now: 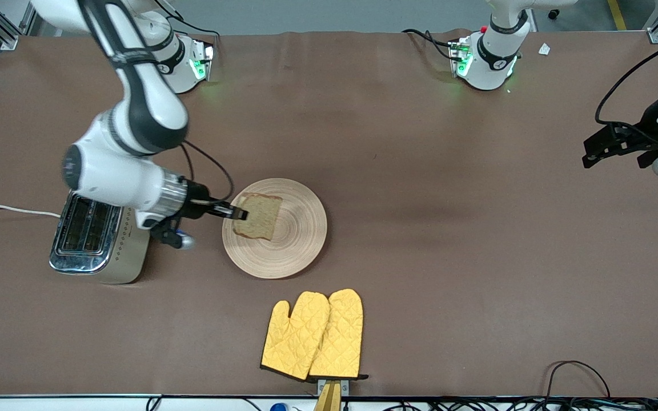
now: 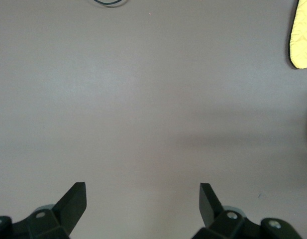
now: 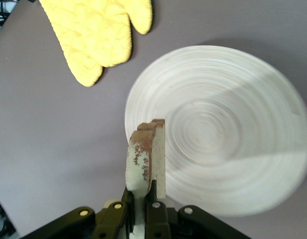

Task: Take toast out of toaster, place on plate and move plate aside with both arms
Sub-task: 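Carry the toast with the right gripper over the wooden plate, then lower the toast onto the plate and open the right gripper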

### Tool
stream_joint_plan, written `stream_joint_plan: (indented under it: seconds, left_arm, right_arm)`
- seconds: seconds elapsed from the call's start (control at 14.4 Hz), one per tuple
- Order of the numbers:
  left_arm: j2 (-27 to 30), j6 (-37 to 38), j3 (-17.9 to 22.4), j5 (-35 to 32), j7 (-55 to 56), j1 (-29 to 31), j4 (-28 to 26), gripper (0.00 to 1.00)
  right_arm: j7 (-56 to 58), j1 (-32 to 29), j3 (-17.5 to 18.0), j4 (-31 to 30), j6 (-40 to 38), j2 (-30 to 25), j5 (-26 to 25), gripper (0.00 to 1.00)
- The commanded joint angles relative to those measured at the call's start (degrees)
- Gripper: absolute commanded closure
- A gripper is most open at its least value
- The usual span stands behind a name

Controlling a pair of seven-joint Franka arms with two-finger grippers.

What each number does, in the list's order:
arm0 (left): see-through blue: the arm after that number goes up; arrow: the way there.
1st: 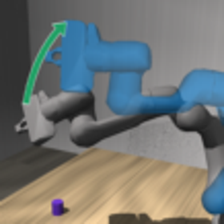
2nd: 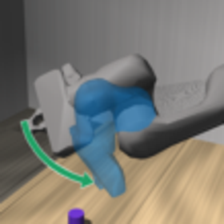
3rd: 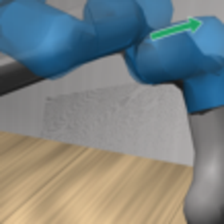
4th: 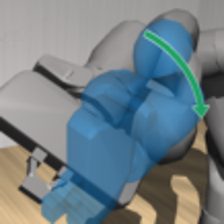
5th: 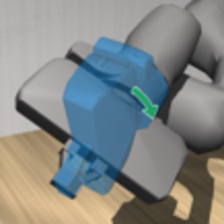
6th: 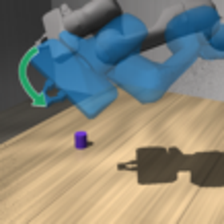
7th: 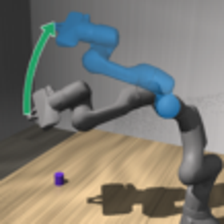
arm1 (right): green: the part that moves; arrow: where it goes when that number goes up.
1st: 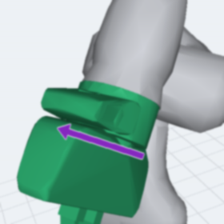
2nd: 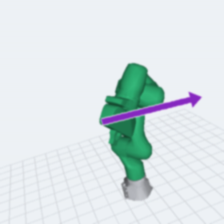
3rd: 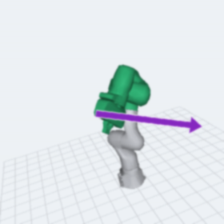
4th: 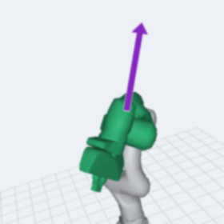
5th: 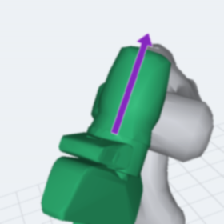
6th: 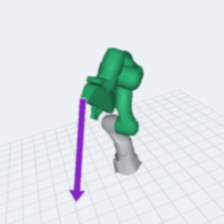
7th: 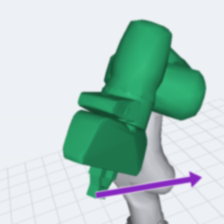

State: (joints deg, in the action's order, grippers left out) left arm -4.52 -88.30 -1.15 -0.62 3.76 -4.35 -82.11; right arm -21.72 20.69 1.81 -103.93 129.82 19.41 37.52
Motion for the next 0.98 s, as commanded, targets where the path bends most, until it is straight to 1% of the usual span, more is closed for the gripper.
stream_joint_plan:
  seconds: [0.0,0.07,0.35,0.49,0.7,0.91]
  left_arm:
    - [0.48,0.77,-0.34,-0.96,-0.59,0.22,0.2,0.0]
    - [0.48,0.77,-0.34,-0.96,-0.59,0.22,0.2,0.0]
    - [0.48,0.77,-0.34,-0.96,-0.59,0.31,0.11,0.0]
    - [0.48,0.77,-0.34,-0.88,-0.59,0.31,0.11,0.0]
    - [0.39,0.77,-0.34,-0.79,-0.59,0.31,0.11,0.0]
    - [0.3,0.77,-0.34,-0.79,-0.68,0.31,0.02,0.0]
  right_arm:
    - [1.06,3.55,-0.41,-2.85,7.09,1.15,3.52,1.0]
    - [1.85,3.91,-0.41,-3.03,8.59,1.94,3.61,1.0]
    - [8.43,3.39,-0.41,-5.83,10.18,2.83,3.7,1.0]
    - [11.16,3.3,-0.41,-7.5,13.34,3.97,3.88,1.0]
    - [13.72,2.78,-0.41,-7.95,13.7,5.03,3.88,1.0]
    - [18.0,1.12,-0.49,-10.75,13.7,5.12,3.88,1.0]
